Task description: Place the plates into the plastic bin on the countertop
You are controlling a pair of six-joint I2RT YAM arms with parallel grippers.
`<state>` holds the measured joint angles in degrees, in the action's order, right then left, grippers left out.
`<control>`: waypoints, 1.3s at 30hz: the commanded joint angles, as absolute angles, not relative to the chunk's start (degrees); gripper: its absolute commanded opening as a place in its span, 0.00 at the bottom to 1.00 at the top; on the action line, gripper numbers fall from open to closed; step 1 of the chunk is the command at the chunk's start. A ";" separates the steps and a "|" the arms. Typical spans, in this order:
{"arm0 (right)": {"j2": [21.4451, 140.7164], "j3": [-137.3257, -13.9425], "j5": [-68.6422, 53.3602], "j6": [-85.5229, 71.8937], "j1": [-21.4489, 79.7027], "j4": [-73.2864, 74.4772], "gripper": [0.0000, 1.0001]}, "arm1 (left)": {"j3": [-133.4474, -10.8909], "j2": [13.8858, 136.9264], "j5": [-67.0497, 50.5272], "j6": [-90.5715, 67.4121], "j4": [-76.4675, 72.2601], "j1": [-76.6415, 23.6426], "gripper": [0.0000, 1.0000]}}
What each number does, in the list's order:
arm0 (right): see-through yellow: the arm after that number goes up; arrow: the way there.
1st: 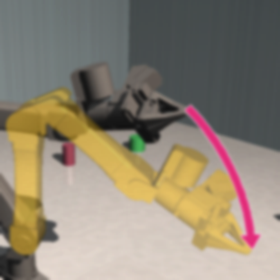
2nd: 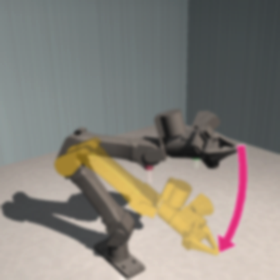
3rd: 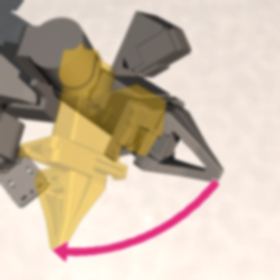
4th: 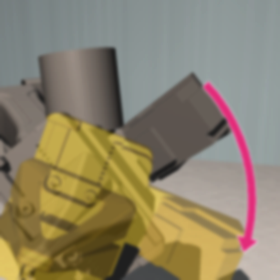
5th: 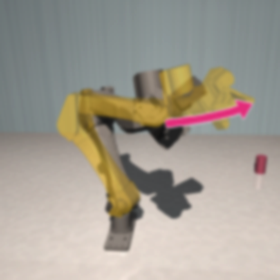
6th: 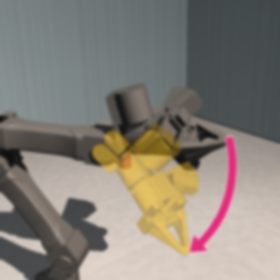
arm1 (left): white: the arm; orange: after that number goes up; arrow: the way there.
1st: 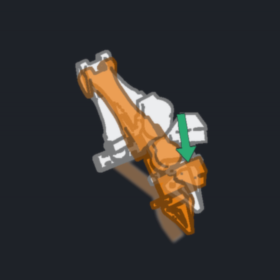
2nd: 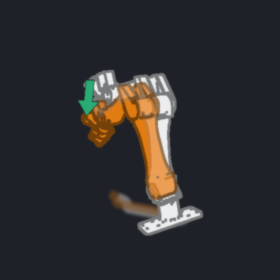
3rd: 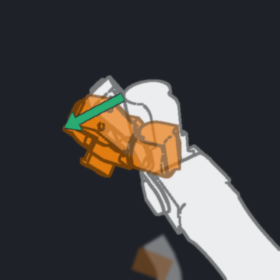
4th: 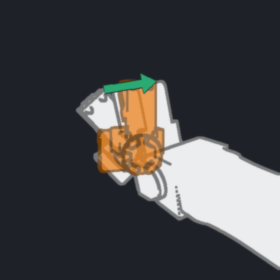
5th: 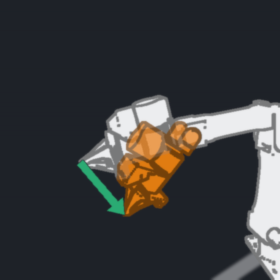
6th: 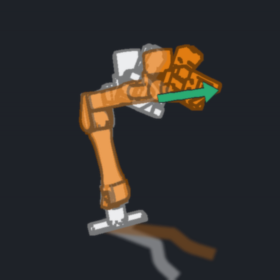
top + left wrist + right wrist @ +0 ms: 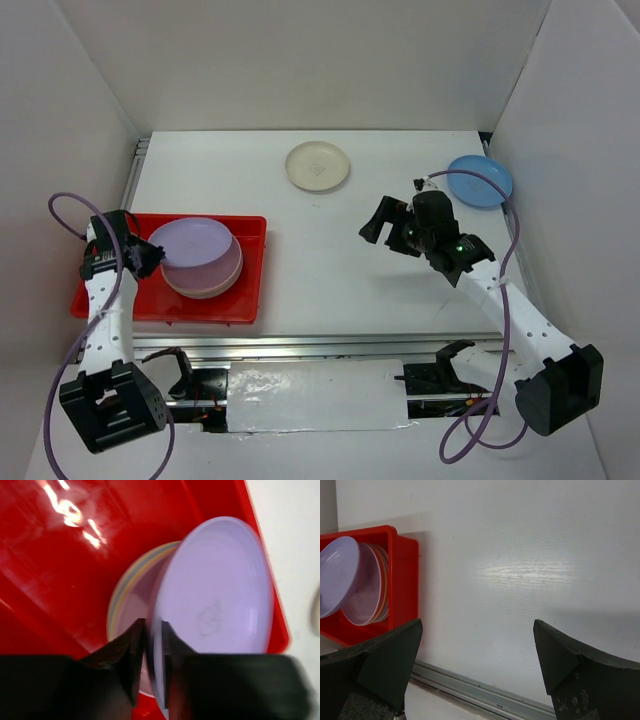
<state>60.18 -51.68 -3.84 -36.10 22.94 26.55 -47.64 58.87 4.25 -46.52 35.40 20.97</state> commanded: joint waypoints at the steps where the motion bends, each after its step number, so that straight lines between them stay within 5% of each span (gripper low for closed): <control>1: 60.21 -52.65 -4.57 -34.89 23.03 23.82 1.00 | -49.13 55.38 -0.96 -45.18 33.66 21.27 0.35; 2: 60.55 -52.65 -4.74 -35.07 23.03 23.47 1.00 | -49.30 54.33 -1.14 -45.00 34.18 21.10 0.63; 5: 62.40 -52.65 -5.89 -35.16 23.11 21.97 1.00 | -50.97 49.23 -0.26 -44.04 38.48 19.60 0.99; 13: 76.45 -55.01 -5.10 -39.10 23.73 13.64 1.00 | -50.01 40.07 2.48 -38.78 40.96 15.03 0.99; 22: 112.28 -81.90 -2.88 -47.00 21.71 13.10 1.00 | -51.85 45.44 -0.36 -34.90 38.94 -3.84 0.99; 31: 129.53 -99.70 -3.43 -60.29 16.88 14.91 0.99 | -54.40 44.21 2.55 -34.63 40.78 -10.28 0.99; 39: 146.85 -127.43 -4.14 -58.19 16.08 32.34 0.73 | -56.78 41.49 5.27 -34.98 43.33 -12.04 0.99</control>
